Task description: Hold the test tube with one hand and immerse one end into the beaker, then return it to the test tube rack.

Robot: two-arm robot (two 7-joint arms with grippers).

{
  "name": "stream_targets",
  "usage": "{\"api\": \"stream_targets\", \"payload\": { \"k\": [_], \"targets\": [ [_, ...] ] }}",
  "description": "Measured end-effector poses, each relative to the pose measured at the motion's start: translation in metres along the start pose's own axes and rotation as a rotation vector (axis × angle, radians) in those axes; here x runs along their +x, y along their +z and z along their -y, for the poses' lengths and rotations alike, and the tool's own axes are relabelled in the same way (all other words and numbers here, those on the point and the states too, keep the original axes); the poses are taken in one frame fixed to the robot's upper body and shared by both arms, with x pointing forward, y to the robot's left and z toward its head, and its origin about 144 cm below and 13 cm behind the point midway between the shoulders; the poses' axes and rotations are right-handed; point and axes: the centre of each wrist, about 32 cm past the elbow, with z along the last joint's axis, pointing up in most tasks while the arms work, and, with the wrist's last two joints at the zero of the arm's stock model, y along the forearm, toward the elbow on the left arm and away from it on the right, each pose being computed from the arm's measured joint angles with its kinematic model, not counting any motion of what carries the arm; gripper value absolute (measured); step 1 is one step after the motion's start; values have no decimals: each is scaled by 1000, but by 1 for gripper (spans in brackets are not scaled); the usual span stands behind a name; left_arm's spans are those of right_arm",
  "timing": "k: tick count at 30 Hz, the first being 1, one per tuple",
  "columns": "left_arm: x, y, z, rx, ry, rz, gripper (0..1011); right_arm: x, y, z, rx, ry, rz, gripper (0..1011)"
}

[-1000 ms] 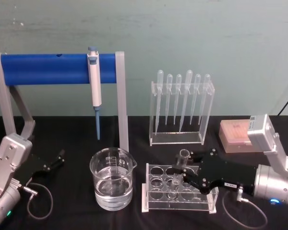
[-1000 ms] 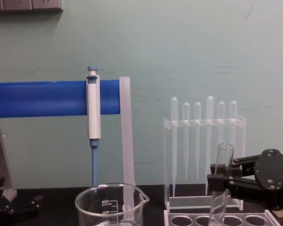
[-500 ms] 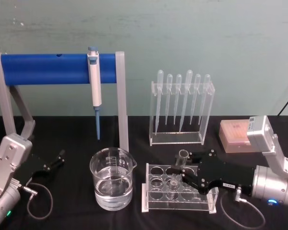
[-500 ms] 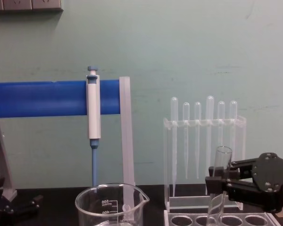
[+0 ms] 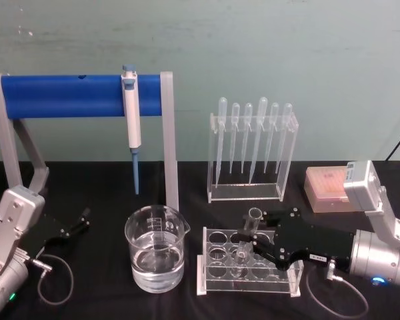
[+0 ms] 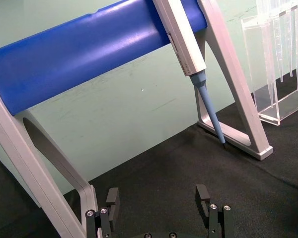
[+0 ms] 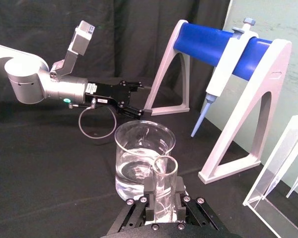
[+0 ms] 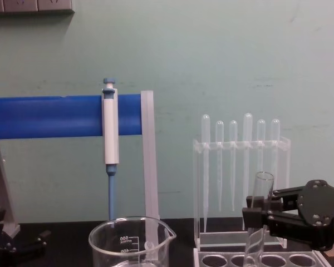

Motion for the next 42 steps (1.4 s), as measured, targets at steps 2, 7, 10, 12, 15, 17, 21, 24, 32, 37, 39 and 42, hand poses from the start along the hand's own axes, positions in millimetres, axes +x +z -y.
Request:
{"api": "stream_targets", "payload": {
  "k": [2, 7, 10, 12, 15, 17, 21, 24, 32, 37, 39, 42],
  "targets": [
    [0, 0, 0, 0, 0, 0, 1000, 0, 0, 0, 0, 0, 0, 226],
    [0, 0, 0, 0, 0, 0, 1000, 0, 0, 0, -1, 0, 0, 226],
    [0, 0, 0, 0, 0, 0, 1000, 0, 0, 0, -1, 0, 0, 226],
    [0, 0, 0, 0, 0, 0, 1000, 0, 0, 0, -2, 0, 0, 226],
    [0, 0, 0, 0, 0, 0, 1000, 0, 0, 0, -2, 0, 1, 226],
    [0, 0, 0, 0, 0, 0, 1000, 0, 0, 0, -2, 0, 1, 226],
    [0, 0, 0, 0, 0, 0, 1000, 0, 1, 0, -3, 0, 1, 270],
    [0, 0, 0, 0, 0, 0, 1000, 0, 1, 0, -3, 0, 1, 386],
    [0, 0, 0, 0, 0, 0, 1000, 0, 1, 0, -3, 0, 1, 628],
    [0, 0, 0, 0, 0, 0, 1000, 0, 1, 0, -3, -1, 1, 784],
    [0, 0, 0, 0, 0, 0, 1000, 0, 1, 0, -3, -1, 1, 839],
    [0, 0, 0, 0, 0, 0, 1000, 0, 1, 0, -3, -1, 2, 920]
  ]
}}
